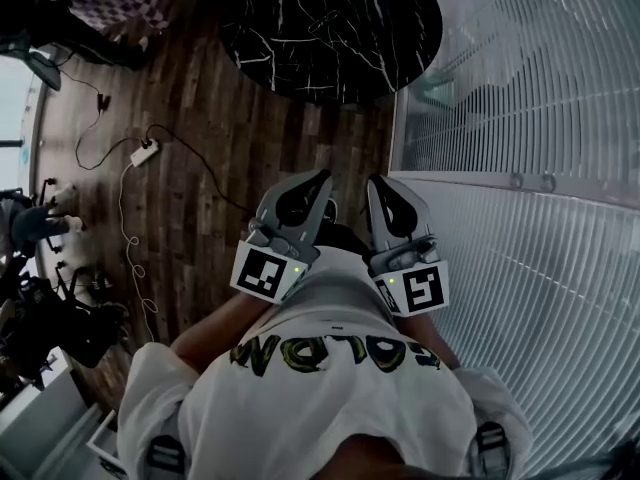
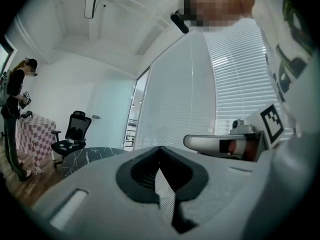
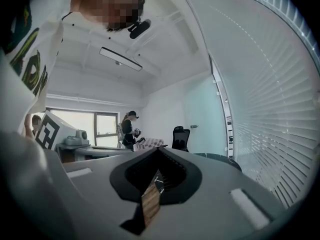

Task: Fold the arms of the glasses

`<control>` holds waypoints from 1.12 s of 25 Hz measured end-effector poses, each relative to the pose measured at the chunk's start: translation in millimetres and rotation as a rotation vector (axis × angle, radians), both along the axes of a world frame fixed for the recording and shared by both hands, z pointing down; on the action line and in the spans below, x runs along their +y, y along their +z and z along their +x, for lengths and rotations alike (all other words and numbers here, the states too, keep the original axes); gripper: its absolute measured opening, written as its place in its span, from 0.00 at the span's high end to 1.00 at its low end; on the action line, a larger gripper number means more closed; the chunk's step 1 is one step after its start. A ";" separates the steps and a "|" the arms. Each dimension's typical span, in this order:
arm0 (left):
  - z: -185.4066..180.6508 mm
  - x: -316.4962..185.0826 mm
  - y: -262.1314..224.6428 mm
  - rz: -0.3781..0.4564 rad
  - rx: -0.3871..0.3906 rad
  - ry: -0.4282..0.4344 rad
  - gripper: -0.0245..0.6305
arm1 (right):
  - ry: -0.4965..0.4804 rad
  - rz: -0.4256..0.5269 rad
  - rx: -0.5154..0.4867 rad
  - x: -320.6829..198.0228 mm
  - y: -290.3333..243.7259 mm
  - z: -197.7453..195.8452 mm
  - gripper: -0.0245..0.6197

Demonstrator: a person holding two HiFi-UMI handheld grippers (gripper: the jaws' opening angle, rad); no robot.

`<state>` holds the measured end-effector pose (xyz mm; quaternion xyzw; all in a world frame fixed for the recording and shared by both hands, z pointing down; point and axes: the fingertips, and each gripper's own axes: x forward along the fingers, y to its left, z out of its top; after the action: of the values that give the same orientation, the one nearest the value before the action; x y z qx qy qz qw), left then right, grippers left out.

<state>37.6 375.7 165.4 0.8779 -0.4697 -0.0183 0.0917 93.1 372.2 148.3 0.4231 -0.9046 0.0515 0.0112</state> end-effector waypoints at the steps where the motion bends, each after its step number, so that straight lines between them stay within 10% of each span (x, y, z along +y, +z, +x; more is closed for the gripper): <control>1: 1.3 0.2 1.9 -0.005 0.001 -0.001 0.96 | 0.002 -0.006 -0.002 -0.4 2.6 1.6 0.96; 15: 5.2 -31.6 8.5 -0.011 -0.001 0.012 0.96 | 0.015 -0.034 0.010 -33.3 13.1 5.5 0.96; 28: -49.1 -158.6 10.7 -0.033 0.041 0.007 0.96 | 0.006 -0.051 0.064 -155.4 14.5 -48.2 0.96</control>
<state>-11.5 217.2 176.1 0.8773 -0.4650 -0.0282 0.1158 44.8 216.8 162.7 0.4269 -0.9008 0.0609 0.0509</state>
